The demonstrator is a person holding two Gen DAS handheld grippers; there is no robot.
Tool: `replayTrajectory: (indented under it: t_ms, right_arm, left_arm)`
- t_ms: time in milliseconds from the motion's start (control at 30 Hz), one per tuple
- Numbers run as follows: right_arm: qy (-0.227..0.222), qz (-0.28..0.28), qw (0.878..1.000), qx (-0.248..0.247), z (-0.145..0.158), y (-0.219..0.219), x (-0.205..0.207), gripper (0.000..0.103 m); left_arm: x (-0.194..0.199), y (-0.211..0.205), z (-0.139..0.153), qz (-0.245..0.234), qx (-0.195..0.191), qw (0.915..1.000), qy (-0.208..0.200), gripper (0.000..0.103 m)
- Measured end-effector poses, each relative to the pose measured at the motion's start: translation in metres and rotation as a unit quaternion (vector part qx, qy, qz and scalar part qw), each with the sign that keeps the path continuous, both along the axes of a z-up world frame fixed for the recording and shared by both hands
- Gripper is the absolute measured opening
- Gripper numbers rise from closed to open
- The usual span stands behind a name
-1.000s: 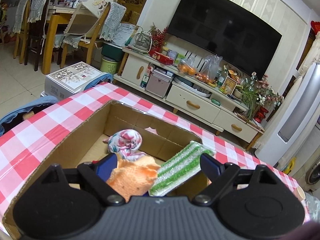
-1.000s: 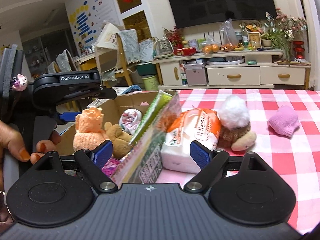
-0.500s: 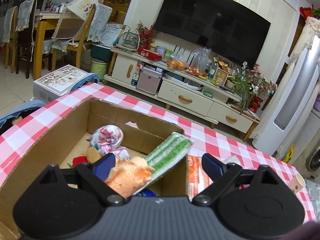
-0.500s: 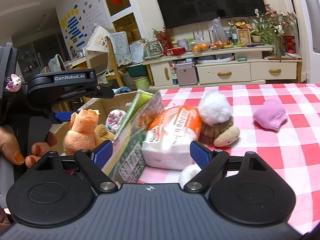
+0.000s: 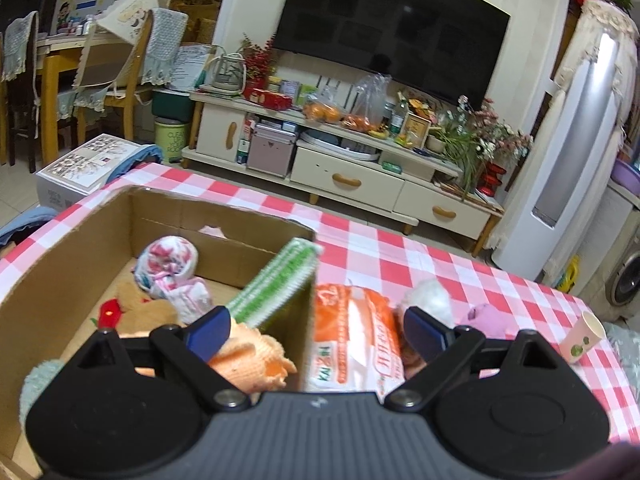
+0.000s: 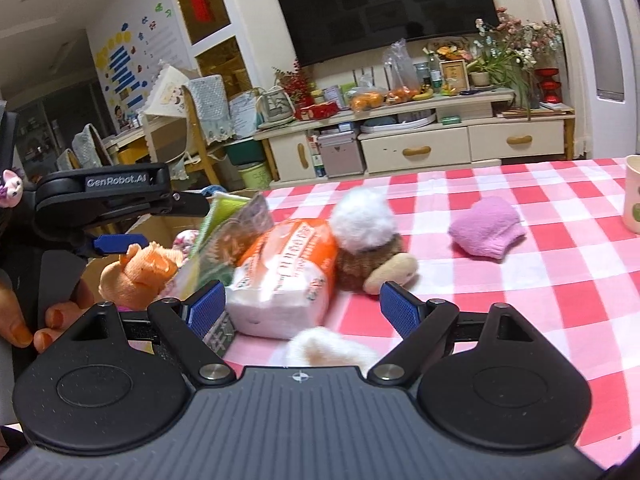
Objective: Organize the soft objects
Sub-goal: 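Withdraw both tools toward the white pompom toy and pink hat, then grasp the white fluffy ring with the left tool while the right grasps the pink knitted hat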
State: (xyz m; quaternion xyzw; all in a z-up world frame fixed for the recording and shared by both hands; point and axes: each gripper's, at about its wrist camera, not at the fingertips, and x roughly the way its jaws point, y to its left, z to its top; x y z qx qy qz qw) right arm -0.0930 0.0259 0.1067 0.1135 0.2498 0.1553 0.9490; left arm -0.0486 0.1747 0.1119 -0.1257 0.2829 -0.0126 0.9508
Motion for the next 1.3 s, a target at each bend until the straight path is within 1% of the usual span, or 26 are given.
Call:
replayTrajectory:
  t_ms: [433,500,700,833,1033,1167,1300]
  right_arm:
    - [-0.003,-0.062,0.998,0.005,-0.005,-0.043,-0.002,0.103]
    - [-0.005,-0.075,0.997,0.004,-0.006,-0.05,-0.002,0.103]
    - [0.004,-0.119,0.993,0.003,-0.018,-0.072,0.004,0.103]
    - [0.018,-0.146,0.989,0.003,-0.031,-0.09,0.016,0.103]
    - [0.037,-0.172,0.984,0.005,-0.049,-0.106,0.04,0.103]
    - [0.034,-0.173,0.984,0.004,-0.056,-0.114,0.056,0.103]
    - [0.039,-0.156,0.987,0.005,-0.064,-0.117,0.082,0.103]
  left_arm:
    - [-0.001,-0.042,-0.008,-0.041,0.029,0.9987,0.01,0.094]
    - [-0.003,-0.049,-0.009,-0.047,0.038,0.9981,0.009,0.096]
    - [-0.014,-0.068,-0.016,-0.079,0.058,0.9951,0.01,0.097]
    - [-0.022,-0.083,-0.022,-0.102,0.072,0.9921,0.014,0.097]
    - [-0.031,-0.104,-0.045,-0.131,0.094,0.9862,0.036,0.097]
    - [-0.034,-0.116,-0.062,-0.147,0.103,0.982,0.058,0.097]
    - [-0.034,-0.124,-0.072,-0.151,0.116,0.9789,0.073,0.097]
